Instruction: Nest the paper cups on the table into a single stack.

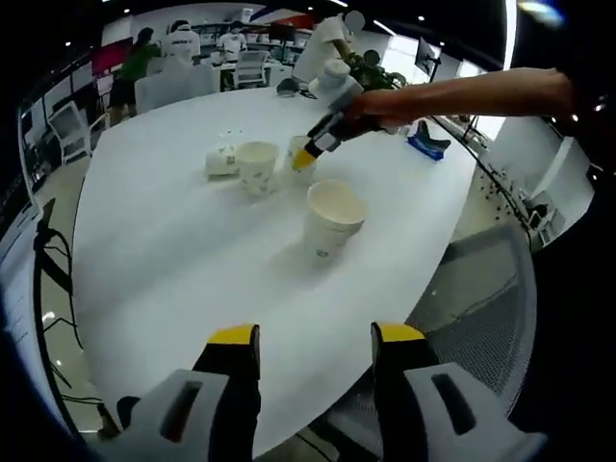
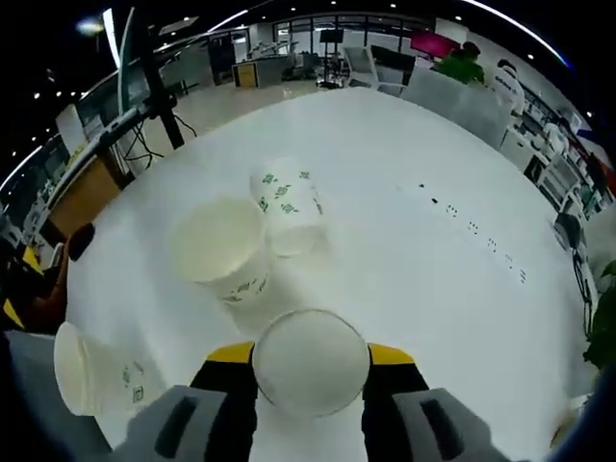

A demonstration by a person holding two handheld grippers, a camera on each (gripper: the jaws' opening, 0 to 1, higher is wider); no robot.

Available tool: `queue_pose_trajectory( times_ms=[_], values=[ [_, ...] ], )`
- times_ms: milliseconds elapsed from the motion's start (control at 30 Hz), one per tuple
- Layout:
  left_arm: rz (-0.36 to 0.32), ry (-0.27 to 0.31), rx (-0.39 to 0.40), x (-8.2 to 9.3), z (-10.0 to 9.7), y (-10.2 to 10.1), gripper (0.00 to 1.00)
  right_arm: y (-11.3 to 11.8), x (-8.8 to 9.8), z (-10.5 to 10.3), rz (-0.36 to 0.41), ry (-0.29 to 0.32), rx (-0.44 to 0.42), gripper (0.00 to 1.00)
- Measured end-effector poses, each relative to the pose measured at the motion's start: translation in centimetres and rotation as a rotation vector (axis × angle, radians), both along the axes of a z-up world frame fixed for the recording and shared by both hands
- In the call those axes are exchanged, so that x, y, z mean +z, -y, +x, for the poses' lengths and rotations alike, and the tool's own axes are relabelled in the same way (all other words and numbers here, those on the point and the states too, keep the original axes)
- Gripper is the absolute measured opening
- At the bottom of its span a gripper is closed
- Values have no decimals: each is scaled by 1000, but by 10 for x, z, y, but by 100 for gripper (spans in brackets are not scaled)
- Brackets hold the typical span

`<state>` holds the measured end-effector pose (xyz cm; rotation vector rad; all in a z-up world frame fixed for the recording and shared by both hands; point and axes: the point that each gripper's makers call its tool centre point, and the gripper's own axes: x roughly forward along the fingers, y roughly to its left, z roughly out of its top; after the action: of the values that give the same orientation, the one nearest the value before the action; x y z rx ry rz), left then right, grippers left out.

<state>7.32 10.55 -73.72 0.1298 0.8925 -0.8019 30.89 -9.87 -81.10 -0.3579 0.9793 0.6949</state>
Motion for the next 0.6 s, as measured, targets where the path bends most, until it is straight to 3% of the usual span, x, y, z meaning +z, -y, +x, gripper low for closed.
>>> queue_pose_trajectory(
  times_ms=[133, 400, 467, 600],
  values=[
    [-5, 4, 0, 1, 3, 1, 45, 7, -1, 7, 4, 0, -11, 41],
    [-6, 23, 3, 1, 18, 2, 47, 22, 17, 22, 24, 43, -46, 41],
    [-5, 31, 0, 0, 22, 3, 48, 26, 32, 18, 37, 60, -66, 41],
    [-4, 54, -11, 3, 29, 6, 52, 25, 35, 28, 61, 85, -82, 41]
  ],
)
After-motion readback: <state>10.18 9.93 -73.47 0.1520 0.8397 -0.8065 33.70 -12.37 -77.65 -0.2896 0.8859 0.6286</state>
